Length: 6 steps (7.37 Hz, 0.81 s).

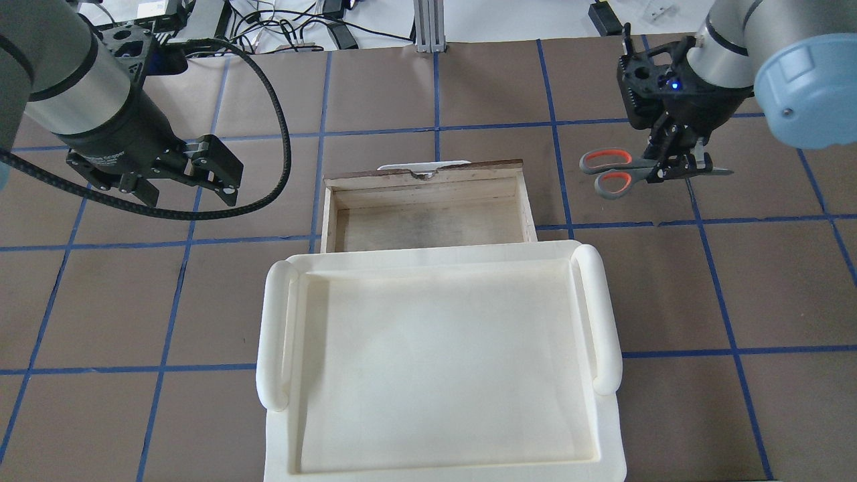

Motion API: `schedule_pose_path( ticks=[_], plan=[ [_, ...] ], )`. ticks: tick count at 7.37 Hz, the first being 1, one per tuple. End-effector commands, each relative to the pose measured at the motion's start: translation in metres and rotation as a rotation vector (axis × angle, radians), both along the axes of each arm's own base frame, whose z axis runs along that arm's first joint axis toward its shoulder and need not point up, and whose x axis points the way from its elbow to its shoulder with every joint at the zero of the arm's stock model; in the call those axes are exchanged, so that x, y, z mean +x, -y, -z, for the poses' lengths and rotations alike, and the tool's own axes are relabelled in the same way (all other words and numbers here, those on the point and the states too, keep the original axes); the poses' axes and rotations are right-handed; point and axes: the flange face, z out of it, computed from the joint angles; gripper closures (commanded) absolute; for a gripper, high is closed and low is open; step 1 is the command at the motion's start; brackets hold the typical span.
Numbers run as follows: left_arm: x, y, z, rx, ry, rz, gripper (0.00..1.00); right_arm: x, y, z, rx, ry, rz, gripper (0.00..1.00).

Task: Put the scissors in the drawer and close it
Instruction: 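Lift the scissors and carry them over the open drawer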

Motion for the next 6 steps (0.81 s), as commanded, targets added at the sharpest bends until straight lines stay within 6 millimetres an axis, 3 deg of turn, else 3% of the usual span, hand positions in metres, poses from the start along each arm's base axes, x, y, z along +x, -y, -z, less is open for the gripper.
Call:
schedule_pose_path(
  ticks=[1,4,6],
  plan=[
    [0.000,-0.001,-0.001,-0.002,0.002,-0.001,0.00,0.088,-0.004,0.014,0.021,-0.003,-0.005,1.00],
    [0.000,-0.006,-0.002,0.018,0.001,0.001,0.00,0.199,0.005,0.035,0.022,-0.014,-0.060,1.00],
    [0.000,-0.006,-0.002,0.017,0.003,0.007,0.00,0.246,0.002,0.056,0.007,-0.012,-0.032,1.00]
  ],
)
